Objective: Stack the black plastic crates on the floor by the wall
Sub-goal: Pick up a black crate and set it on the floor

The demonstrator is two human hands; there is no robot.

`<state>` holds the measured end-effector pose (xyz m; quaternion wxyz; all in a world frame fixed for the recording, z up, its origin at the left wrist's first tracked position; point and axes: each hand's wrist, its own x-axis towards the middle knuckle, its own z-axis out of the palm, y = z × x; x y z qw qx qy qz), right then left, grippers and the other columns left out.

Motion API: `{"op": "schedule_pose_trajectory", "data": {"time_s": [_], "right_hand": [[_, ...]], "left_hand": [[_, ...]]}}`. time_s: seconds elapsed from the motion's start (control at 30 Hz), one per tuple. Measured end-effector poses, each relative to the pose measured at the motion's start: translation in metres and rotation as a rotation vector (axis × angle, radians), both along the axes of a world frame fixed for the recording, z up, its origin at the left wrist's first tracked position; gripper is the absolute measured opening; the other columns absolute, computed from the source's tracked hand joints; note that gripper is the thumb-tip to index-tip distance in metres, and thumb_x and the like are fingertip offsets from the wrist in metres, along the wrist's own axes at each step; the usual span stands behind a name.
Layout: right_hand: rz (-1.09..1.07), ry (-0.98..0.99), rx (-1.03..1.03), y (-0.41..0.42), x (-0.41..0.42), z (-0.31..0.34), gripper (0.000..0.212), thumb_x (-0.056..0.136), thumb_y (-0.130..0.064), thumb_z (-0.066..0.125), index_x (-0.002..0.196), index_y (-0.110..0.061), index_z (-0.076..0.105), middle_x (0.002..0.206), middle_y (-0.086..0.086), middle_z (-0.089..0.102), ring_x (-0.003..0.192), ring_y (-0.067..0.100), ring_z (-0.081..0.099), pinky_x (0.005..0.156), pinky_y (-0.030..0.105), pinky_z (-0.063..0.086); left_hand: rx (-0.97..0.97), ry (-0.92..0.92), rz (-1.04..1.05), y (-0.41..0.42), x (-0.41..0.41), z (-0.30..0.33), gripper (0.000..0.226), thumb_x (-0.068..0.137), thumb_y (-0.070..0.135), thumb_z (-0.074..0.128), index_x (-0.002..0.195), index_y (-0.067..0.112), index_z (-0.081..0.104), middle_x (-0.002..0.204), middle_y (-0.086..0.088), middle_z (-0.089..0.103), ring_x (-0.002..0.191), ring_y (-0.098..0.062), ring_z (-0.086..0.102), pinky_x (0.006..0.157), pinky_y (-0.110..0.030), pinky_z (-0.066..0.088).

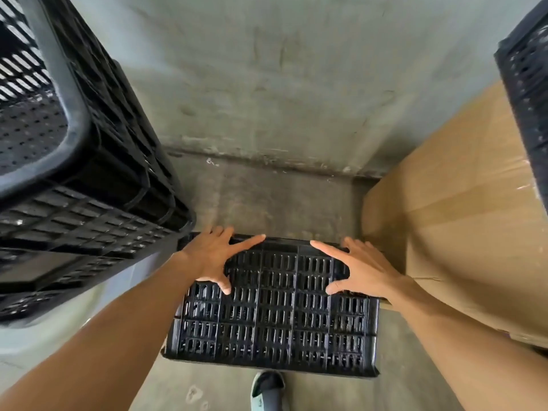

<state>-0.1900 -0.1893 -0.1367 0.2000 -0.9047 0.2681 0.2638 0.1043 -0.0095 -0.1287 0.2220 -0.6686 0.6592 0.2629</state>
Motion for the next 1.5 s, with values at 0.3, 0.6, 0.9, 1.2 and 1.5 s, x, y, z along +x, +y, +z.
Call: {"op": "schedule_pose_trajectory", "data": {"time_s": [0.3, 0.6, 0.9, 1.2, 1.5], "right_hand": [[0.016, -0.106, 0.199, 0.044, -0.039, 0.009, 0.084, 0.078, -0.059, 0.072, 0.121, -0.089, 0.006, 0.077, -0.001, 0.06, 0.069, 0.013, 0.058, 0.072, 0.03, 0.054], [0.16, -0.196, 0.171, 0.151, -0.132, 0.011, 0.087, 0.095, -0.038, 0.061, 0.117, -0.089, -0.005, 0.101, -0.006, 0.06, 0.089, 0.014, 0.061, 0.07, 0.027, 0.047], [0.27, -0.218, -0.025, 0.199, -0.261, 0.034, 0.104, 0.097, -0.01, 0.061, 0.137, -0.075, -0.01, 0.087, -0.003, 0.042, 0.056, 0.019, 0.053, 0.05, 0.036, 0.054], [0.202, -0.048, -0.067, 0.258, -0.383, 0.065, 0.116, 0.097, 0.006, 0.047, 0.124, -0.077, -0.029, 0.096, 0.006, 0.047, 0.059, 0.018, 0.053, 0.049, 0.032, 0.046], [0.155, 0.073, -0.343, 0.229, -0.5, 0.039, 0.131, 0.08, 0.009, 0.062, 0.136, -0.064, -0.033, 0.08, -0.001, 0.038, 0.054, 0.015, 0.038, 0.047, 0.03, 0.028]], "left_hand": [[0.031, 0.114, 0.036, 0.062, -0.04, 0.02, 0.116, 0.082, 0.046, 0.075, 0.135, 0.07, -0.026, 0.144, -0.017, 0.043, 0.125, -0.032, 0.05, 0.106, -0.047, 0.04], [0.01, 0.128, -0.11, 0.173, -0.128, 0.042, 0.118, 0.09, -0.013, 0.045, 0.136, 0.068, -0.027, 0.155, -0.012, 0.033, 0.097, -0.024, 0.065, 0.087, -0.041, 0.055], [0.026, 0.105, -0.319, 0.231, -0.243, 0.043, 0.113, 0.095, -0.008, 0.043, 0.134, 0.056, -0.042, 0.147, -0.019, 0.041, 0.083, -0.032, 0.068, 0.078, -0.045, 0.059], [-0.051, 0.145, -0.412, 0.247, -0.348, 0.053, 0.109, 0.1, -0.006, 0.04, 0.131, 0.054, -0.046, 0.141, -0.02, 0.046, 0.093, -0.032, 0.067, 0.084, -0.044, 0.057], [-0.238, 0.062, -0.538, 0.185, -0.459, 0.013, 0.102, 0.101, -0.001, 0.044, 0.144, 0.043, -0.037, 0.135, -0.025, 0.049, 0.087, -0.032, 0.068, 0.073, -0.042, 0.058]]}}
